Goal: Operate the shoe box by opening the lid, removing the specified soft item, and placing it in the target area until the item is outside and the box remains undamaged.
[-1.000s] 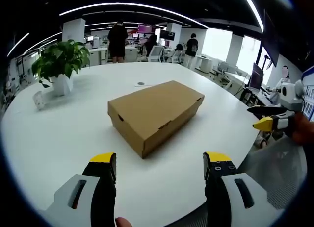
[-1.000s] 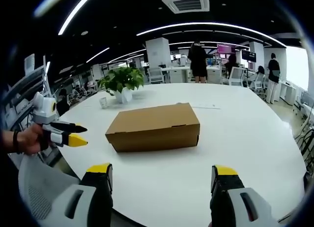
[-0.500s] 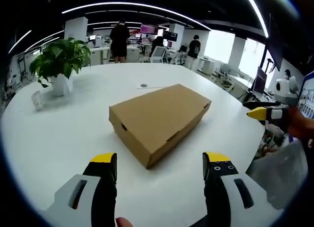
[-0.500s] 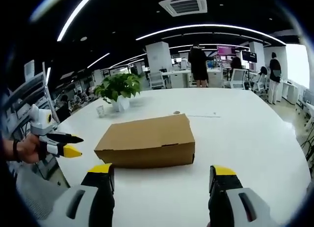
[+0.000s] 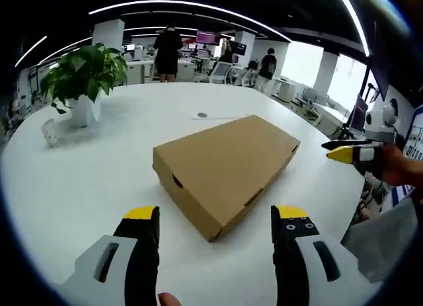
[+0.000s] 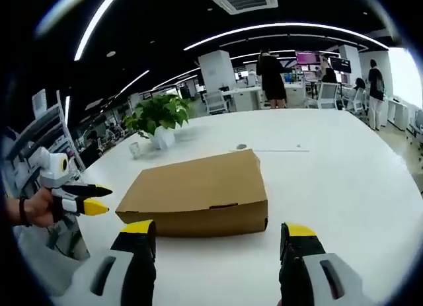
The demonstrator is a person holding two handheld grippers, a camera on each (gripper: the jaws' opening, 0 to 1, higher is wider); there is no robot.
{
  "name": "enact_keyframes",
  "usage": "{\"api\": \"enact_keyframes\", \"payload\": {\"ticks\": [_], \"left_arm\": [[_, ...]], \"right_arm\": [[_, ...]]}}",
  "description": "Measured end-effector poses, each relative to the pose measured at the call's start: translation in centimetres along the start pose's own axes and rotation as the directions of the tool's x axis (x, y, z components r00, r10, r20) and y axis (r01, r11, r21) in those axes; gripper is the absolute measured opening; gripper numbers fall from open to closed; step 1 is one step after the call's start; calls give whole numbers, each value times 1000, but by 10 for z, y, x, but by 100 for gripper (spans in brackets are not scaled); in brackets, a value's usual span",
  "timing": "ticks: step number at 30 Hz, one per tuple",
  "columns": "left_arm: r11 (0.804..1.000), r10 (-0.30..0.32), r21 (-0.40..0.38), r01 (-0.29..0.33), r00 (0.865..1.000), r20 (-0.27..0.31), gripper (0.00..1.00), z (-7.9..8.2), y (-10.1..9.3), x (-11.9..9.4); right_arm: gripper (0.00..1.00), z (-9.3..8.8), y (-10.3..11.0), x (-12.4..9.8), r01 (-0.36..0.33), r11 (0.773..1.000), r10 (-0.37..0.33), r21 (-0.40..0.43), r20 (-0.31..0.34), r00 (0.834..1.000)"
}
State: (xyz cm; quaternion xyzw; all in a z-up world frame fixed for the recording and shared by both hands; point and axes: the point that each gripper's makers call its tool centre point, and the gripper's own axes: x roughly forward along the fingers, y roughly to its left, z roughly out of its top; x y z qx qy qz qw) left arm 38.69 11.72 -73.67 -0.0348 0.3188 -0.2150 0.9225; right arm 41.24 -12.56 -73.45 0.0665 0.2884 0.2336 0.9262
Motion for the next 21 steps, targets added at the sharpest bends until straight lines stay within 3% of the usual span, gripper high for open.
{"api": "enact_keyframes", "payload": {"ticks": [7,18,21], "left_arm": [[998,-8,-65,9,1000,8,70,7,3,22],[988,-24,-156,19,999,-31,66,-7,3,44],[985,-35,-171,29,999,-36,60,-9,2,48]], "right_arm": [[74,9,-6,28,-8,1000,8,-2,-19,1000],[69,17,-17,61,-7,1000,8,10,-46,999],[61,15,-20,66,-6,1000,5,-3,-61,998]]}}
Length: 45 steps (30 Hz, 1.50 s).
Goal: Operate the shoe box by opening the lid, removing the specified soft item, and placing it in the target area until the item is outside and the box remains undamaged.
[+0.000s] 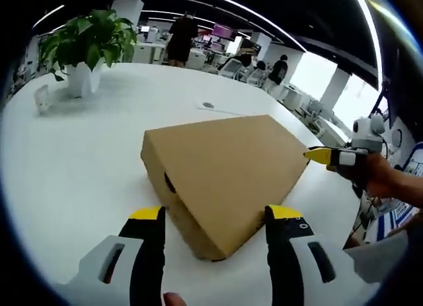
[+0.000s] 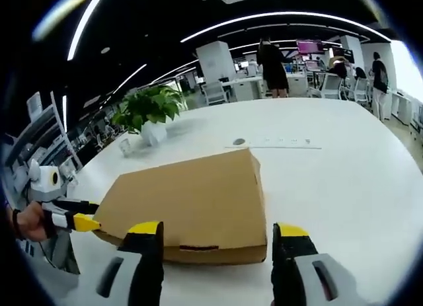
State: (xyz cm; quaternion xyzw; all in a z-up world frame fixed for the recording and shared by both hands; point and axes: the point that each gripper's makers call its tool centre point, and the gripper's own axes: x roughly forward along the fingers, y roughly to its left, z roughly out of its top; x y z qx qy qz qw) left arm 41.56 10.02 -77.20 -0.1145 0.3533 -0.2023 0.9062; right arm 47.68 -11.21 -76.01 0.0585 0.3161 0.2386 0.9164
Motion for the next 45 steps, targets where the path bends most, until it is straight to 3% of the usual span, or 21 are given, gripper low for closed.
{"api": "enact_keyframes", "payload": {"ticks": [2,22,37,45], "left_arm": [[1000,-14,-28,14,1000,8,56,0,-2,2],[999,-31,-30,31,999,-13,53,-1,1,-6],[999,8,-31,-9,1000,-20,51,-16,41,-49],[999,23,-26,-24,999,-30,51,-28,59,-75]], "right_arm": [[56,-2,-1,3,0,1000,0,-18,-10,1000],[55,-4,4,4,44,998,-43,-37,10,999],[52,-20,66,10,-21,998,20,-68,-11,1000],[52,-30,89,15,-47,996,46,-71,-28,999]]}}
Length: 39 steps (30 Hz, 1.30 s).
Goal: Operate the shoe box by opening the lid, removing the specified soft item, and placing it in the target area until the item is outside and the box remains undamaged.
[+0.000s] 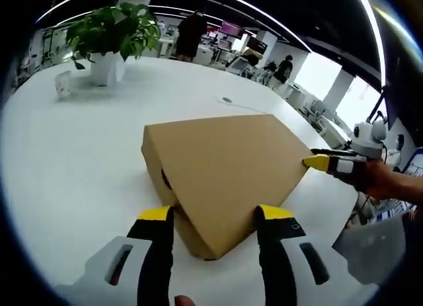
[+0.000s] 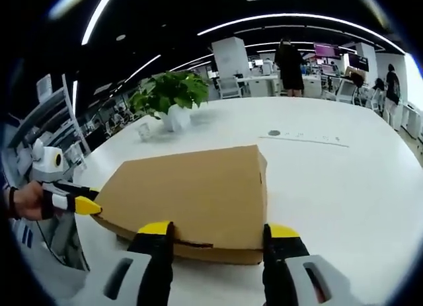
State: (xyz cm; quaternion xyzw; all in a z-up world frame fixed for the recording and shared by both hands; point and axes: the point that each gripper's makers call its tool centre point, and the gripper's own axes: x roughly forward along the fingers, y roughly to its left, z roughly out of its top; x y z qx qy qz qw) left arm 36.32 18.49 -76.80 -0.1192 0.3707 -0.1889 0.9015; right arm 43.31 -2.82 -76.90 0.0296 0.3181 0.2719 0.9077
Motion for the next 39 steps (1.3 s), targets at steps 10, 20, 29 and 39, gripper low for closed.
{"api": "enact_keyframes", "payload": {"ticks": [10,20,29,39], "left_arm": [[1000,7,3,-7,1000,-4,51,-6,8,-12],[998,-19,54,19,1000,-8,51,-13,1,-22],[990,-27,138,33,999,-44,55,-21,-3,-21],[983,38,183,-29,998,-48,44,-24,13,-14]], "right_arm": [[51,-10,18,-5,-30,999,29,-14,-11,1000],[61,-18,27,-12,-126,976,118,-177,-56,991],[51,-21,20,-10,-104,956,91,-275,-60,994],[44,-21,14,-10,-78,945,56,-317,-76,996]]}}
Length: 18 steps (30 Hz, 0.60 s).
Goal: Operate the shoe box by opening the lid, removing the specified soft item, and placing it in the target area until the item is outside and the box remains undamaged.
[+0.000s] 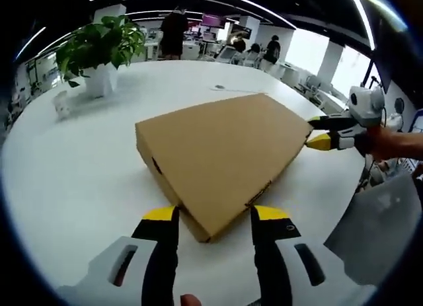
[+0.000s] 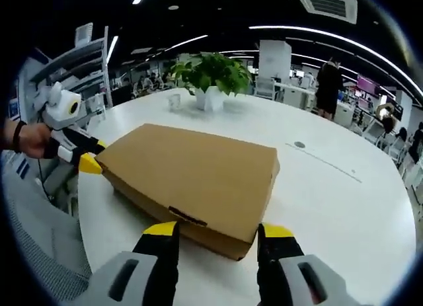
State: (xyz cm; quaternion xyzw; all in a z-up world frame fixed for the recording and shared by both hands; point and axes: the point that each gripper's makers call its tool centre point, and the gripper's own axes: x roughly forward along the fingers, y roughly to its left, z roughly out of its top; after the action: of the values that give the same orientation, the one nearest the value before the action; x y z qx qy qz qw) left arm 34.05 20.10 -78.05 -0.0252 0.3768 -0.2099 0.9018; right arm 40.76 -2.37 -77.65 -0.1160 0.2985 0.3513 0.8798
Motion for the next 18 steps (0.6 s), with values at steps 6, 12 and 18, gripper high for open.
{"api": "enact_keyframes", "payload": {"ticks": [6,12,18], "left_arm": [[1000,15,-11,-14,1000,13,43,1,-1,-2],[999,-16,-38,18,998,56,42,7,-2,-11],[1000,-15,-20,17,996,89,41,14,-8,-21]], "right_arm": [[43,3,0,-4,-2,1000,2,8,1,1000],[42,13,0,-13,-15,999,14,29,43,999],[41,24,-2,-21,-23,999,20,38,75,997]]}}
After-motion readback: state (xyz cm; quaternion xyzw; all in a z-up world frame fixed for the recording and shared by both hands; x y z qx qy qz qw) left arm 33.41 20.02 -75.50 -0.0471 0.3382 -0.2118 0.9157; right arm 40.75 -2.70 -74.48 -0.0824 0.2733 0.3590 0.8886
